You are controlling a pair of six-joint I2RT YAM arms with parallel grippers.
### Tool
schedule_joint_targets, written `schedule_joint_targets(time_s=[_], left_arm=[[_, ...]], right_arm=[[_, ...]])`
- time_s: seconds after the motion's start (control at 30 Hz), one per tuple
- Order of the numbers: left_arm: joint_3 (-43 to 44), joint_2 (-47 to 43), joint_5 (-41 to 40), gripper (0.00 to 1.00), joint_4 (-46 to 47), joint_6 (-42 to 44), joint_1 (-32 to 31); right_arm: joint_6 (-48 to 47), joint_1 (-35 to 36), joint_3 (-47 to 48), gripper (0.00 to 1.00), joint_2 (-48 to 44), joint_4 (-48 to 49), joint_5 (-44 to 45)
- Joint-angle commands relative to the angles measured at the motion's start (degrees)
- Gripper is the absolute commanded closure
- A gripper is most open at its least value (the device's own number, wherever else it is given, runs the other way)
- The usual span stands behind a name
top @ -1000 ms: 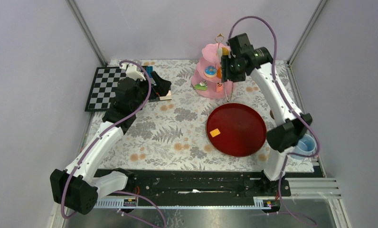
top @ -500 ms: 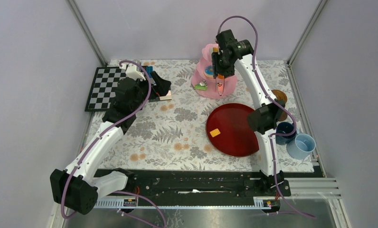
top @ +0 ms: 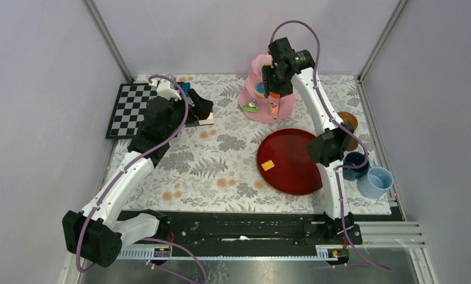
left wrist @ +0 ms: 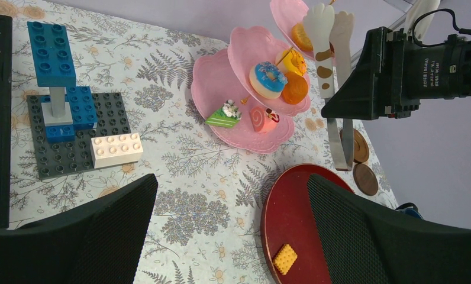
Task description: Serve the afternoon tea
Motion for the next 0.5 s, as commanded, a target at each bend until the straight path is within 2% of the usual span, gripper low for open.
schedule_joint_targets(time_s=[0.0, 0.17, 0.3, 0.47], left_arm=[[2.5, 0.0, 0.0, 0.01, 2.3, 0.6, -0.1], [2.5, 0.0, 0.0, 0.01, 2.3, 0.6, -0.1], [2.5, 0.2, -0.1, 0.01, 2.4, 0.6, -0.1], [2.5, 0.5, 0.1, 0.01, 2.4, 0.5, -0.1]], right_arm=[[-0.9, 0.2, 2.6, 0.38, 0.2, 1.3, 0.2], [-1.0, 0.2, 3.0, 0.35, 0.2, 1.2, -0.1], [-0.6, 0.2, 2.9, 0.38, -1.8, 0.8, -0.8], [-0.7, 1.0, -1.6, 0.40, -9.5, -0.4, 0.6]])
